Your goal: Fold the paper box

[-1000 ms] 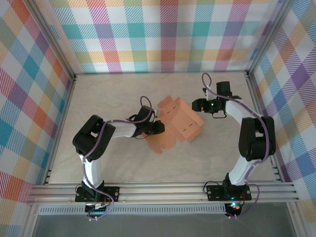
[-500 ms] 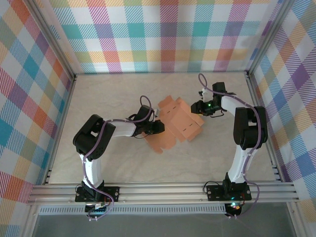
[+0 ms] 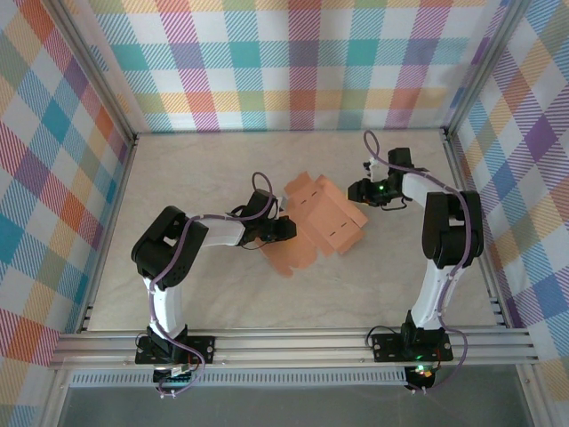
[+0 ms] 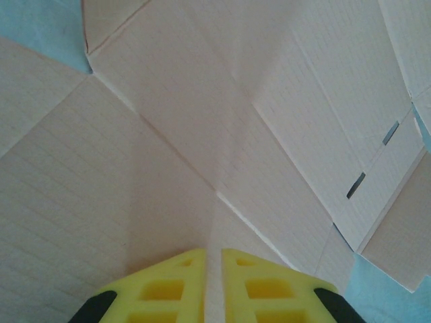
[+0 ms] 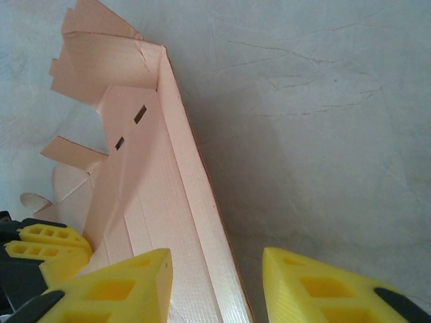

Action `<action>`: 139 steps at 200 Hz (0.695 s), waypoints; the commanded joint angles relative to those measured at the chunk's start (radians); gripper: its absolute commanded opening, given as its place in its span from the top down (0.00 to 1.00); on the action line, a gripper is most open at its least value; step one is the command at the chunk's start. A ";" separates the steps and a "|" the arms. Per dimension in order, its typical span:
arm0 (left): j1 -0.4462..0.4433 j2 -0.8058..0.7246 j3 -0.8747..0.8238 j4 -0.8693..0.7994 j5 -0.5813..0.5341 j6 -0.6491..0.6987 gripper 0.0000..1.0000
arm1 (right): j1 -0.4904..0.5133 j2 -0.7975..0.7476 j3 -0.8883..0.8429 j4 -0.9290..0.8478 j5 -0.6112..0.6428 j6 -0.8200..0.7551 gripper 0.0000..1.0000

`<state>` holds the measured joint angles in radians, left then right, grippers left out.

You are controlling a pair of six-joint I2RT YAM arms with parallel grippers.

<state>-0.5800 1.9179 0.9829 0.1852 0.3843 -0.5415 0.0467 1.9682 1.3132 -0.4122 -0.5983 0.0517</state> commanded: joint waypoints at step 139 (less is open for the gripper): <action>0.009 0.044 0.005 -0.075 -0.002 0.015 0.86 | -0.003 0.086 0.101 -0.107 -0.099 -0.033 0.67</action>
<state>-0.5800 1.9224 0.9886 0.1852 0.3855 -0.5415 0.0467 2.0274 1.3796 -0.4786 -0.6540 0.0429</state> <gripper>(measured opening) 0.139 0.326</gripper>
